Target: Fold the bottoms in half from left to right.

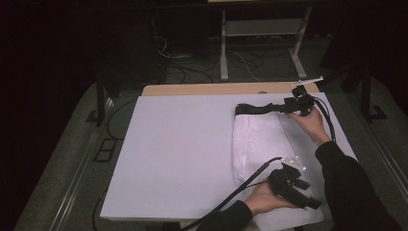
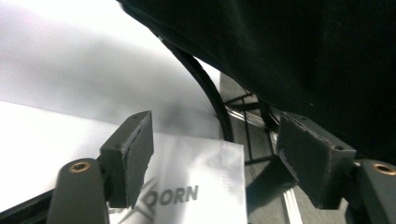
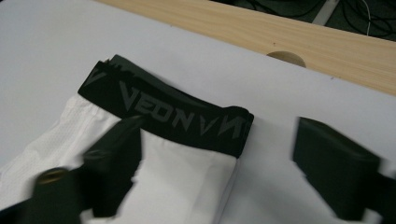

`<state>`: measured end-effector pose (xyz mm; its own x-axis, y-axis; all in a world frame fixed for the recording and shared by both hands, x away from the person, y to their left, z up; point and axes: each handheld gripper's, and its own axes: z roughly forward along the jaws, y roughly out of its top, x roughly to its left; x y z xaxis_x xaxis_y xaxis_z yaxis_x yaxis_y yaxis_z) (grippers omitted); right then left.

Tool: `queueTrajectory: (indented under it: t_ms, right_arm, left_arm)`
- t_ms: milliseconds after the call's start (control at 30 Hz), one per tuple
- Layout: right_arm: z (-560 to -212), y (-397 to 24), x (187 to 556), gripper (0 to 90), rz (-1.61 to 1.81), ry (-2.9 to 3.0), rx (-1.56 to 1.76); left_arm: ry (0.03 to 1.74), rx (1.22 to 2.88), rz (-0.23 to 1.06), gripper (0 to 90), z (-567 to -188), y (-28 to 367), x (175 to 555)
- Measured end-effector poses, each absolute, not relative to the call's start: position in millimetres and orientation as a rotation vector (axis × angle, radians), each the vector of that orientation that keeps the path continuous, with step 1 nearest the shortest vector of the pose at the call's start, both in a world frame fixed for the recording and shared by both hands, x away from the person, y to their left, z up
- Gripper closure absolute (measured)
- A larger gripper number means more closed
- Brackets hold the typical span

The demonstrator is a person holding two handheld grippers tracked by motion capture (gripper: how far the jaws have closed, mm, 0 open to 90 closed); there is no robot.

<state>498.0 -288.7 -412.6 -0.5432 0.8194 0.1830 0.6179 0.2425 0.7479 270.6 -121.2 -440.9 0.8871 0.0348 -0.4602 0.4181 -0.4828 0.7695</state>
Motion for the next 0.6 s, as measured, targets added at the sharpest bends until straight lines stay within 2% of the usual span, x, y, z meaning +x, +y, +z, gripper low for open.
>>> queueTrajectory:
  t_ms: [33, 100, 267, 600]
  right_arm:
    - [-411.0, -288.4, 495.9, 9.8, 1.189, 2.260, 1.344]
    - [-407.9, -287.6, 492.2, 0.0, 1.186, 2.252, 1.342]
    - [-401.3, -287.2, 484.9, 0.0, 1.214, 2.244, 1.336]
    - [-392.4, -286.1, 469.3, 0.0, 1.225, 2.252, 1.324]
  left_arm:
    - [0.336, 2.027, -0.470, 23.0, -440.5, -119.9, 271.7]
    - [0.331, 2.024, -0.464, 17.6, -439.7, -117.7, 273.6]
    - [0.324, 2.045, -0.410, 0.0, -435.7, -114.3, 275.4]
    - [0.336, 2.050, -0.336, 0.0, -420.5, -93.2, 287.5]
